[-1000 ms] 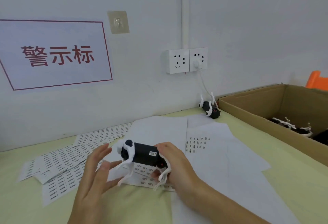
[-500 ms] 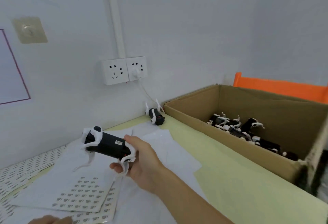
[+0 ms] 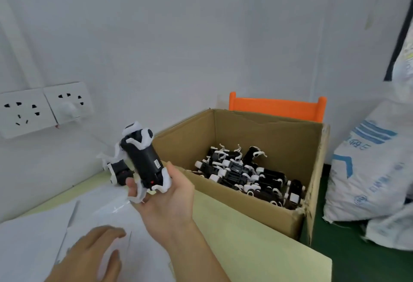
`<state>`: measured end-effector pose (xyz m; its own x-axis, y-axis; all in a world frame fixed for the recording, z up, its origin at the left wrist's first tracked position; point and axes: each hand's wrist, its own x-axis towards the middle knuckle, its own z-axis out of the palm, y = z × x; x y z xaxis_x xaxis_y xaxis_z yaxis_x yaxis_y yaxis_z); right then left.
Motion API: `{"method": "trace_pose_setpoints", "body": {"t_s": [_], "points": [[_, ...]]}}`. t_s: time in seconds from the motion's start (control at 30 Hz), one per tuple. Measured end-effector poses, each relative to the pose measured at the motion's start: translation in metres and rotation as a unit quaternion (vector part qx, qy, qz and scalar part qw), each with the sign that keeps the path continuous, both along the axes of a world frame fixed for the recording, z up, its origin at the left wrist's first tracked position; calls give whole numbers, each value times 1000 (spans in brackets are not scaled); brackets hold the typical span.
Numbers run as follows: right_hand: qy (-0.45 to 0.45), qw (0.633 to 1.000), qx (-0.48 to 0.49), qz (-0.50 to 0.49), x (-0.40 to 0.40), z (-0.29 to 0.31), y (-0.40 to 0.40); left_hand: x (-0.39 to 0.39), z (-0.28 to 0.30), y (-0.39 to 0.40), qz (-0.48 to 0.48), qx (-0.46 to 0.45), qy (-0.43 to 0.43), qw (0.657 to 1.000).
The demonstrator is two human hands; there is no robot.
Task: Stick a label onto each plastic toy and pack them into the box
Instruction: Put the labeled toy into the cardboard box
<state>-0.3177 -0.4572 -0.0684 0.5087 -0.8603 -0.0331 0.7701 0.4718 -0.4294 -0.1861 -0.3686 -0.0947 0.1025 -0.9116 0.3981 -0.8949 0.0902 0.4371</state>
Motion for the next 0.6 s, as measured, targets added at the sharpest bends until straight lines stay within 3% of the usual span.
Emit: {"method": "trace_pose_setpoints", "body": {"t_s": [0.03,0.23,0.37,0.47,0.6], "points": [[-17,1000,2,-24,-8,-1,-6,-12,3,-16,-37,22,-36,998],[-92,976,37,-191,-43,-3,-35,-78,-5,-96,-92,-3,79,993],[-72,956,39,-281,-66,-3,-52,-102,-12,-131,-173,0,78,982],[-62,947,61,-308,-78,-6,-62,-107,-28,-145,-155,23,24,987],[-46,941,83,-324,-88,-5,-69,-106,-34,-148,-129,29,34,991]]}}
